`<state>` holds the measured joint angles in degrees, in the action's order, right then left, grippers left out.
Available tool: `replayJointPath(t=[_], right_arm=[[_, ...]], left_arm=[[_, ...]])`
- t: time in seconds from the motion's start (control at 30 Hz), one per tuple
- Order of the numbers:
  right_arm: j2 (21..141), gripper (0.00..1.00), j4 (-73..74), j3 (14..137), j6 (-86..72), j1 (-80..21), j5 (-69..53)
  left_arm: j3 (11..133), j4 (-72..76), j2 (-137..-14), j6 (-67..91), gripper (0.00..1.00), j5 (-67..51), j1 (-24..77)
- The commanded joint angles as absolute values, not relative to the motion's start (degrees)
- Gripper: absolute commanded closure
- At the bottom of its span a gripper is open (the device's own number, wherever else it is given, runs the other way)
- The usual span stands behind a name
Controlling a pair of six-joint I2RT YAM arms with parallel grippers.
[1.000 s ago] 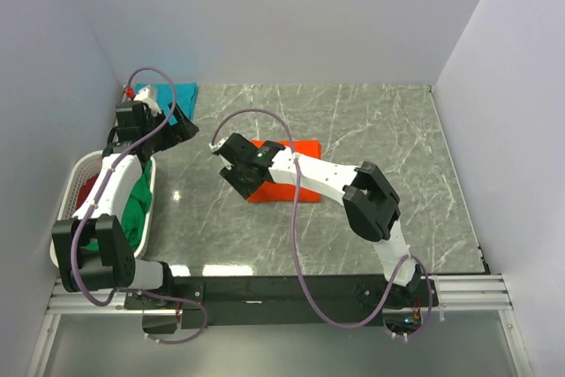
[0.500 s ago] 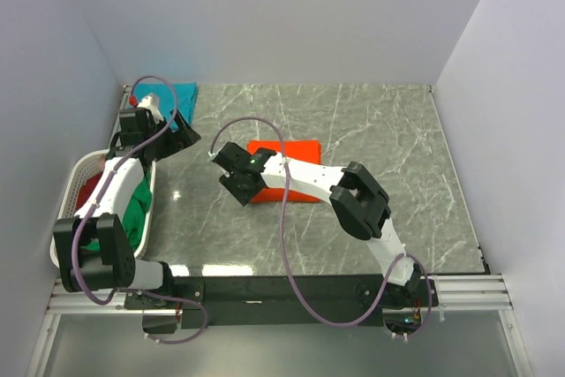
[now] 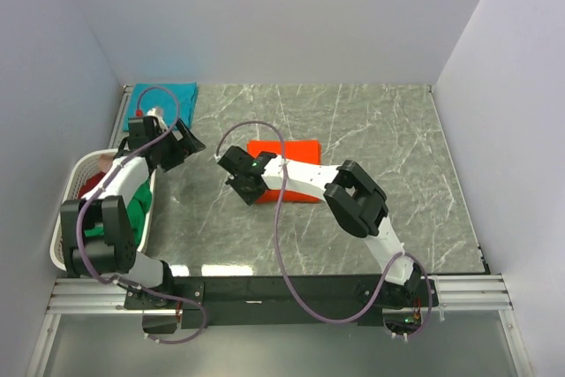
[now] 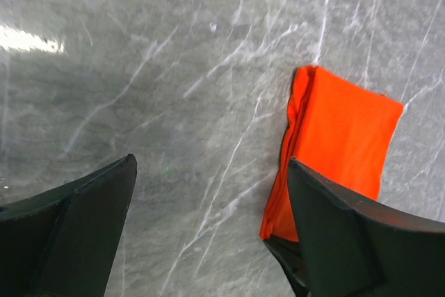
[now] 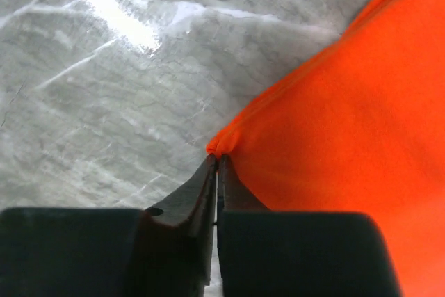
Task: Fold and stack the t-shirts
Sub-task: Fold the tshirt
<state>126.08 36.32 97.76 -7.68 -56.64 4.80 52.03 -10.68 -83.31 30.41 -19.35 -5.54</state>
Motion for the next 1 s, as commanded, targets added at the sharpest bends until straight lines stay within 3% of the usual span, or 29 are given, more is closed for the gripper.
replayJointPath(t=[0.0, 0.33, 0.63, 0.97], right_arm=[[125.95, 1.0, 37.44, 94.75, -8.26, -55.11, 1.94], [114.18, 1.0, 30.06, 88.16, -6.32, -49.66, -8.17], [110.57, 1.0, 27.86, 87.1, -8.96, -47.11, -11.6], [110.22, 1.0, 28.83, 88.42, -9.67, -47.28, -12.3]], left_arm=[[51.06, -7.47, -85.68, 33.92, 0.06, -21.97, -5.01], [46.95, -0.71, -89.56, 43.23, 0.03, -27.16, -0.09], [41.22, 12.28, -95.27, 57.55, 0.0, -33.47, 5.0], [40.69, 21.62, -101.33, 70.04, 0.01, -32.44, 12.12]])
